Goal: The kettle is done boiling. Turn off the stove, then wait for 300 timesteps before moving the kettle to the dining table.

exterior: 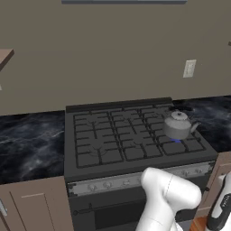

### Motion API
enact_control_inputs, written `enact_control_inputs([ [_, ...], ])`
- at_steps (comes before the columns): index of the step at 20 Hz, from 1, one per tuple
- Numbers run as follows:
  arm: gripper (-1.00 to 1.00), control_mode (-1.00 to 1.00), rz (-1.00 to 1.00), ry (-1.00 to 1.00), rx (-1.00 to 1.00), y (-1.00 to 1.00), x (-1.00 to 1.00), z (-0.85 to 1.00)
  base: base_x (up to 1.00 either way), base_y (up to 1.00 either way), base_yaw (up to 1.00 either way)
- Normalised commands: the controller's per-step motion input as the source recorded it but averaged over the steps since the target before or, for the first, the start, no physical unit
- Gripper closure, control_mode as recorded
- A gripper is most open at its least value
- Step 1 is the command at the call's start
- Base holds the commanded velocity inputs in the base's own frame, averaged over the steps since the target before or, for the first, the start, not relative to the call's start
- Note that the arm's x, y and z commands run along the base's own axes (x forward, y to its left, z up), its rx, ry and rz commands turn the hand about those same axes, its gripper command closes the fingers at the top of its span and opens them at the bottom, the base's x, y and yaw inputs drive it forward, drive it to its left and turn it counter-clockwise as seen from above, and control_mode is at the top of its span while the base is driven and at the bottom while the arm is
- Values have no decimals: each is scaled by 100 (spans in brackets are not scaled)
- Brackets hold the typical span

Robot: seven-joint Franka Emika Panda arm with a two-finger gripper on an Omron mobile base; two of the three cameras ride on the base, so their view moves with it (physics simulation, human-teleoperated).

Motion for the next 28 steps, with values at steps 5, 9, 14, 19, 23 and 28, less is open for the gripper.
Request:
enact_control_inputs([
  [5, -100, -100, 0, -2, 0, 0, 0, -30, 0, 0, 0],
  [9, -100, -100, 2, -3, 0, 0, 0, -24, 0, 0, 0],
  [14, -100, -100, 2, -2, 0, 0, 9, -13, 0, 0, 0],
  [19, -100, -100, 2, -2, 0, 0, 25, -8, 0, 0, 0],
  [23, -100, -100, 3, 0, 0, 0, 13, -8, 0, 0, 0],
  [28, -100, -100, 2, 0, 0, 0, 21, -11, 0, 0, 0],
])
